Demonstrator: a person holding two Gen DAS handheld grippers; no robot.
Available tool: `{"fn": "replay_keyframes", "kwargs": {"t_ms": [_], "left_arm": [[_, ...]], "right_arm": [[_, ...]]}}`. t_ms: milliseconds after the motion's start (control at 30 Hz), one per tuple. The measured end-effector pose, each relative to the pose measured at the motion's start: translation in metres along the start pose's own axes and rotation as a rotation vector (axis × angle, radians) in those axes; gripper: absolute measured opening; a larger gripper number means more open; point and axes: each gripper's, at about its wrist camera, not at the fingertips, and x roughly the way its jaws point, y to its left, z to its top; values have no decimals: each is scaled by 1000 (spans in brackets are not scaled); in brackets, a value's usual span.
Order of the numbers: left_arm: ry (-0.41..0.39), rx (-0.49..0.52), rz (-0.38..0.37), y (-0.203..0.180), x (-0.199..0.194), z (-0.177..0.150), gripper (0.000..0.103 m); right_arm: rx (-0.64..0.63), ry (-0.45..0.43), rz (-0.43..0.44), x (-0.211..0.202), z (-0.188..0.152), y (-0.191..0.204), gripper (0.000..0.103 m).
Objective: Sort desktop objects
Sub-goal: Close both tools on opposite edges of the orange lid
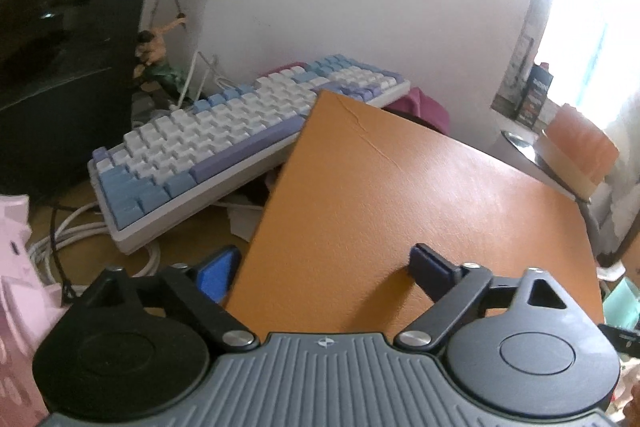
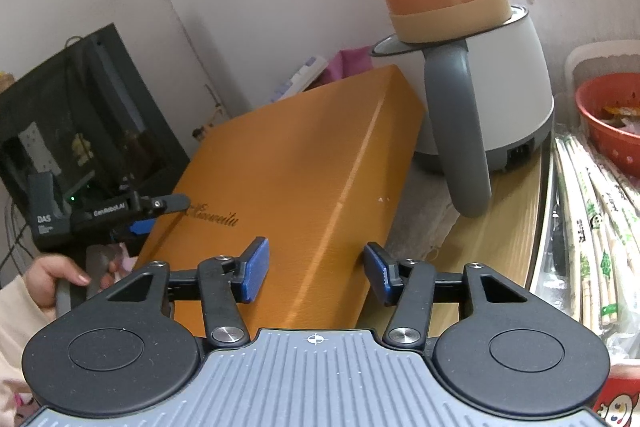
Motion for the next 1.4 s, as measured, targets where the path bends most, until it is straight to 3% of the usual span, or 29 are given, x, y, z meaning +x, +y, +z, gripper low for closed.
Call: {"fn": "replay_keyframes", "kwargs": {"t_ms": [367,467,567,967,1033,1067,1400], "left_arm": [[-5,-6,-1,-11,-22,-7,91],[-4,-16,-4,-5,-22,-11,84],[-6,-29,-16,1,-21,-13,84],[-4,-53,-58,7,-12,-14,91],[-9,-55,-57,7,-13,-15,89],[-12,-56,-56,7,-14,-15,83],[-9,-71,-50,5,-19,-17,81]], "right_arm": [[18,19,24,-7,6,-13,56],[18,25,40,-9,7,-17,54],[11,28,37,-10,8,-15,53],[32,38,-10,-6,7,-5,60],[12,35,-14,-6,7,-3,60],[2,33,-15,-6,6,-2,60],[-31,25,-1,-10,8,-5,58]]}}
